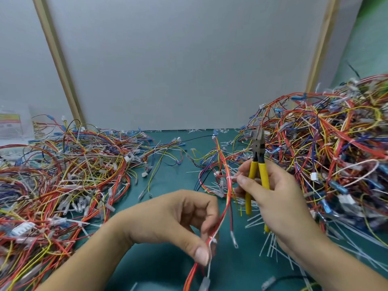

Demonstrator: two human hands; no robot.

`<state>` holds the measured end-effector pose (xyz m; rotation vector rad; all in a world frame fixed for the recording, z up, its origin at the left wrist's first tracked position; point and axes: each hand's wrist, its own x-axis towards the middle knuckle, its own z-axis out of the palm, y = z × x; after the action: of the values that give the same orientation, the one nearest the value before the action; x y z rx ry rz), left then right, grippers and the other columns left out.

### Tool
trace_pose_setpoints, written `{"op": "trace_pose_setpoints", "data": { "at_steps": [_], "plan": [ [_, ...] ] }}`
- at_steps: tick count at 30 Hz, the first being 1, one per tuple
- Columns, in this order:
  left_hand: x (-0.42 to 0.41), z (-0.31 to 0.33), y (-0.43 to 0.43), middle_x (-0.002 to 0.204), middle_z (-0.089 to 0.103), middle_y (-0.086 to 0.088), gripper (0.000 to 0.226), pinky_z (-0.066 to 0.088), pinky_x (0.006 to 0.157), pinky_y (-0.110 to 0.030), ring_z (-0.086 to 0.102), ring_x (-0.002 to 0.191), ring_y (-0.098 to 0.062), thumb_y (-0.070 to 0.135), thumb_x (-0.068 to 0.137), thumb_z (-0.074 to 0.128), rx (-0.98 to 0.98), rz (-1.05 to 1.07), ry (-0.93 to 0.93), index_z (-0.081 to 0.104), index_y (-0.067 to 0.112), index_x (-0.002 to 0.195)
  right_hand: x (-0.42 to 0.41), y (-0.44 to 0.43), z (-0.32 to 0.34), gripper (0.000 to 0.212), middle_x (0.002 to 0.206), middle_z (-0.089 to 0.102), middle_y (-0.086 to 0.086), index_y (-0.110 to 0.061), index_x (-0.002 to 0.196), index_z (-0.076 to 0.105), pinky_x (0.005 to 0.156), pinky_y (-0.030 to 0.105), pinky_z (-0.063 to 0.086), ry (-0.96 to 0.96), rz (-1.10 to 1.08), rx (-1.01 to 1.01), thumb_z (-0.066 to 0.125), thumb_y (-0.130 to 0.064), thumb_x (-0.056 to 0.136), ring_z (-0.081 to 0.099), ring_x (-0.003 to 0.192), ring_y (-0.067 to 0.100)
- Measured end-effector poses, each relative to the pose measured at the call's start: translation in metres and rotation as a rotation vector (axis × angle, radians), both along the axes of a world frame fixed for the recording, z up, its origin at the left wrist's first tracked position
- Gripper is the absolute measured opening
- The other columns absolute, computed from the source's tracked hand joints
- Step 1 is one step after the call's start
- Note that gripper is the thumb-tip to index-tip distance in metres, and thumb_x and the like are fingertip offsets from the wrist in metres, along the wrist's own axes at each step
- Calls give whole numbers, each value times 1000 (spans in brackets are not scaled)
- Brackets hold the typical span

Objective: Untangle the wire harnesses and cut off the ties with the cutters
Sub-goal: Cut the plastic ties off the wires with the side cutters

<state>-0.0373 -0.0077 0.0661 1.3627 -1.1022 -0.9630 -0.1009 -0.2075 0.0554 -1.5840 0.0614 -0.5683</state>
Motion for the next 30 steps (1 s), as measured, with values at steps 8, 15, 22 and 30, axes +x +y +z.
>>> {"op": "trace_pose_setpoints", "data": {
  "at_steps": [8,15,22,30],
  "plan": [
    [4,-11,-16,99,65,-18,40,58,62,-36,66,80,-24,25,86,68,-186,633,-115,53,18,123,-4,7,0,20,75,66,1,-15,87,63,68,19,54,-110,136,-147,65,5,89,62,70,10],
    [7,-17,-16,102,70,-18,38,54,55,-28,65,78,-16,21,88,70,-101,517,-177,66,33,124,-2,9,-5,26,78,68,0,-22,84,64,73,16,52,-84,185,-225,67,3,88,65,74,14],
    [9,-20,-18,74,63,-7,32,54,61,-25,59,66,-16,8,80,80,-141,614,-272,74,18,109,2,11,-9,16,76,68,-6,-13,90,66,72,17,54,-32,147,-77,71,2,85,63,71,4],
    [10,-22,-18,69,64,-8,14,60,59,-40,61,60,-16,19,81,80,-100,674,-438,67,19,86,-1,14,-11,24,80,68,-5,-26,88,63,66,18,52,-73,93,-230,72,-4,87,63,70,10]
  ]
}}
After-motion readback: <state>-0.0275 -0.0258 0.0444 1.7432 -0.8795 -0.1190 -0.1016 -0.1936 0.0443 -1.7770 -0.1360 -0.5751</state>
